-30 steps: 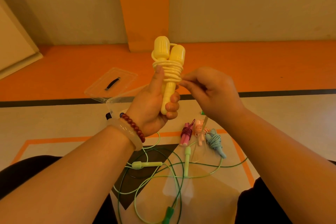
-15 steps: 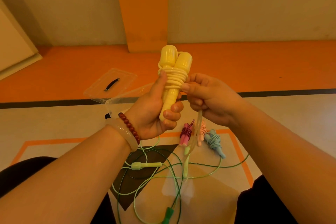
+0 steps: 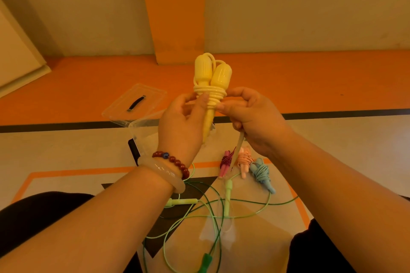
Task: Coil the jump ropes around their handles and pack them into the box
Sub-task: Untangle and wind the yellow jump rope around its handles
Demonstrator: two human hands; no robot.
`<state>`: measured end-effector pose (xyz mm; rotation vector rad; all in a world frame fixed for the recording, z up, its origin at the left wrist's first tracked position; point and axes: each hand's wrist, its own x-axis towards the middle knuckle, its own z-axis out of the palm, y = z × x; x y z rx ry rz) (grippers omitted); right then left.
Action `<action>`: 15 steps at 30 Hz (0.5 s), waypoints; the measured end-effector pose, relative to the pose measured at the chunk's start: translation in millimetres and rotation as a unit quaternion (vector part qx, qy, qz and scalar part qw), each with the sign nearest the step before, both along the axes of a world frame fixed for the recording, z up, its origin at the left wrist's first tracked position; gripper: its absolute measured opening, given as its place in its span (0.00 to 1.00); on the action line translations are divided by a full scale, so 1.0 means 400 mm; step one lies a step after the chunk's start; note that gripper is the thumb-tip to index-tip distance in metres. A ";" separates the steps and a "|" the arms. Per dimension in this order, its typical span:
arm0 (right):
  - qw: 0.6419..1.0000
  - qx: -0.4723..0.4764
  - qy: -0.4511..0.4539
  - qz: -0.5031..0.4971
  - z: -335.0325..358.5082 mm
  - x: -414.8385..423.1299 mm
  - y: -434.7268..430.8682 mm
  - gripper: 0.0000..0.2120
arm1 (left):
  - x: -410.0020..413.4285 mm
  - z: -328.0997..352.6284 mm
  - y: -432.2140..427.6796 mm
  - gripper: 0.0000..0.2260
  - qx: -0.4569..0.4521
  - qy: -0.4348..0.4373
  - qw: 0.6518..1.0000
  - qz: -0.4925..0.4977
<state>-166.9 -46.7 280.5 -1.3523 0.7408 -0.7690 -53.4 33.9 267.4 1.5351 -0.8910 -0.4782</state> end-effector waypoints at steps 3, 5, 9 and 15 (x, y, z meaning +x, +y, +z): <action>0.998 -0.044 0.022 -0.034 0.005 0.004 0.001 0.10 | -0.021 -0.008 -0.002 0.09 0.021 -0.001 0.998 -0.067; 0.995 -0.076 0.044 -0.039 0.003 0.002 0.000 0.08 | -0.042 -0.012 -0.002 0.13 0.044 0.014 0.994 -0.099; 0.991 -0.108 0.082 -0.009 0.011 -0.019 -0.013 0.07 | -0.036 -0.013 -0.004 0.21 0.078 0.009 0.990 -0.119; 0.992 -0.107 0.056 0.042 0.038 -0.044 -0.021 0.09 | -0.038 0.005 -0.015 0.06 0.027 0.191 0.973 -0.123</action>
